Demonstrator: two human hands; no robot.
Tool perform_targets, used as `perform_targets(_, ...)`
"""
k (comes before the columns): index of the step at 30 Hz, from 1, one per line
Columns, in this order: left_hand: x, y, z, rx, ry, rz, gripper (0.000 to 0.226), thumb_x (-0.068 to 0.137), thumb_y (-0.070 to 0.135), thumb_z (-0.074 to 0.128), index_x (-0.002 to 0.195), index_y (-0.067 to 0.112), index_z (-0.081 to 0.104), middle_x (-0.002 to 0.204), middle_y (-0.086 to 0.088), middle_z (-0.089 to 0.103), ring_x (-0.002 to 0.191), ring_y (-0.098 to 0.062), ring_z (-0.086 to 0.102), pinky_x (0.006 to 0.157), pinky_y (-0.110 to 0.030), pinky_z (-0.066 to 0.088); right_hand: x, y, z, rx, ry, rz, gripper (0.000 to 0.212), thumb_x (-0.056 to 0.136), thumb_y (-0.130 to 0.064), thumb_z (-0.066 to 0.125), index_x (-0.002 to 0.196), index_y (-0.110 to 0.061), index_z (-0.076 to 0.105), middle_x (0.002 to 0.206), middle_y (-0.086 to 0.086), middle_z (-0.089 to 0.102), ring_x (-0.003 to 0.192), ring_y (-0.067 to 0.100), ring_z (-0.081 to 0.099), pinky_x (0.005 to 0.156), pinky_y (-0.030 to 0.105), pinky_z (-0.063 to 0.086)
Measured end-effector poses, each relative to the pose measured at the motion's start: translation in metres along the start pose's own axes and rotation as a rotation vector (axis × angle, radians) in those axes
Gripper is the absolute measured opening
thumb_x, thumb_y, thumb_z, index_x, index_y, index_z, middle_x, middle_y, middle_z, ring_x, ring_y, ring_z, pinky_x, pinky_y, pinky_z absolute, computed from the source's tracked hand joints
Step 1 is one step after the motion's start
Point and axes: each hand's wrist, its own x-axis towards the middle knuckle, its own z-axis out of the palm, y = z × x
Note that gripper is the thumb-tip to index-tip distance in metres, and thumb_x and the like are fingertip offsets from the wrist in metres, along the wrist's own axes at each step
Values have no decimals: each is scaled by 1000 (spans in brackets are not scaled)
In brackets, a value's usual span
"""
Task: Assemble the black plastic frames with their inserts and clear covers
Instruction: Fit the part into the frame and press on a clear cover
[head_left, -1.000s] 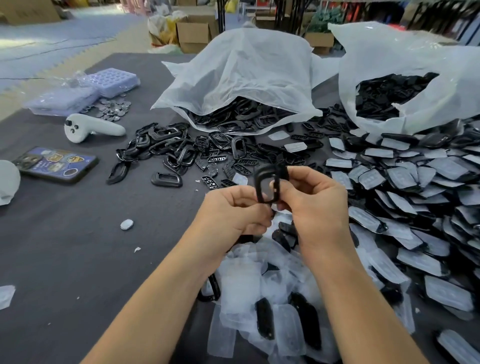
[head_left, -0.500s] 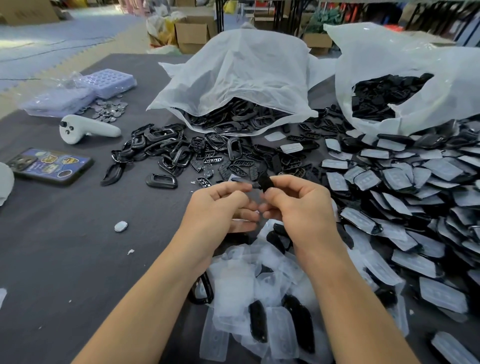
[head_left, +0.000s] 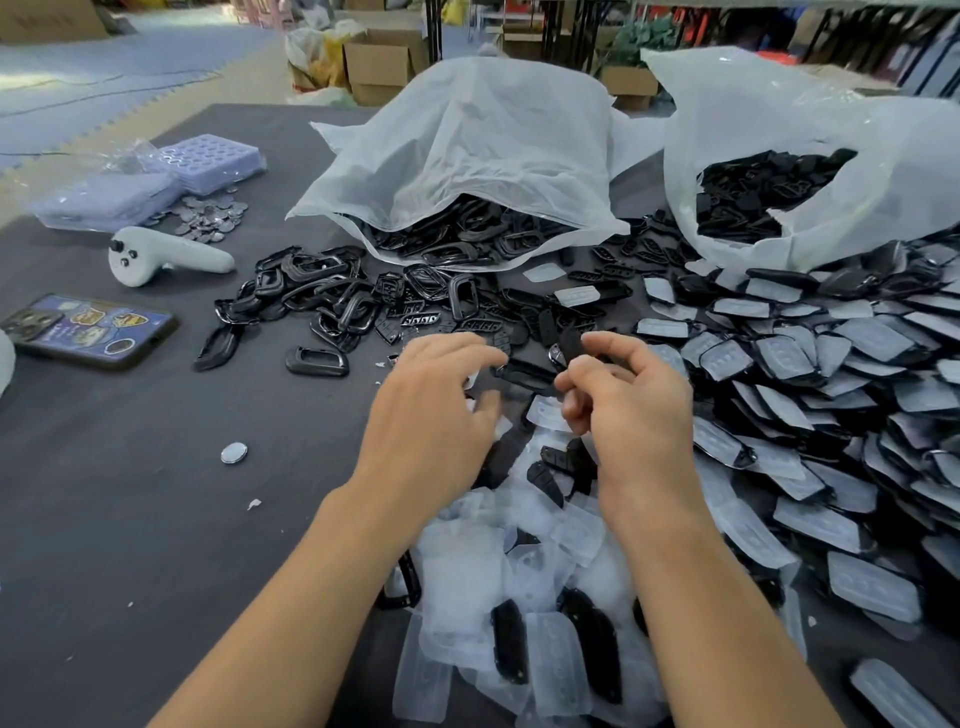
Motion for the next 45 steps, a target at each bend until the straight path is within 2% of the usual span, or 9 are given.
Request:
perform_targets(5,21,8,24,235,-232,104,34,92,21,63,125,26,71,122,4,73,118,-25,59,101,-39,44,1,0,-1,22,-23,10,15,89,2,65,97,-10,65,67,9,71,52,13,58,47,22,44)
perform_targets(8,33,10,22,219,-195,-6,18,93,15,62,102,20,76,93,-3,76,94,-30,66,82,-40,50,5,-1,-4,43,-17,10,13,91,3,64,97,-8,64,68,9,72,52,14,61,46,21,45)
perform_targets(12,25,21,7,-539,-60,-381,17,89,8,74,90,25,77,73,0,76,67,-11,70,64,-27,54,5,-2,-5,71,43,8,15,91,3,64,92,-12,62,69,7,73,52,14,61,47,22,45)
perform_targets(16,-1,34,-7,-1103,-165,-508,26,88,0,77,97,24,82,86,-11,81,78,-19,80,61,-19,57,-2,-5,2,111,18,74,15,89,3,68,83,-10,68,69,8,70,56,15,60,50,25,44)
perform_targets(27,-18,24,-5,-982,-5,-546,31,82,3,84,90,32,82,80,-10,80,66,-19,76,62,-28,62,-22,0,15,389,-297,316,23,99,-9,57,83,-8,74,68,0,70,61,10,65,69,28,53)
perform_targets(32,-19,20,-5,-857,-29,-564,18,78,29,89,93,36,81,74,-6,79,62,-19,72,67,-40,64,-27,1,20,331,-346,292,19,92,10,58,91,-6,69,81,9,72,66,17,66,56,22,54)
perform_targets(37,-18,15,-12,-590,26,-491,28,69,39,81,95,48,77,80,18,79,71,-2,74,70,-31,60,-25,2,21,155,-242,129,18,92,9,64,88,-7,73,88,11,72,85,25,64,85,34,55)
perform_targets(43,-13,12,-19,-882,-26,-505,16,81,19,82,90,31,85,86,-6,81,78,-14,69,64,-19,57,-22,-5,13,-19,-382,147,9,89,4,68,92,-1,75,85,18,71,81,28,63,91,54,55)
perform_targets(45,-12,11,-21,-954,-97,-586,14,84,15,81,89,28,86,92,-8,81,84,-13,69,71,-20,58,-20,-6,10,16,-411,205,16,90,5,67,83,-7,76,80,8,72,77,17,65,90,44,56)
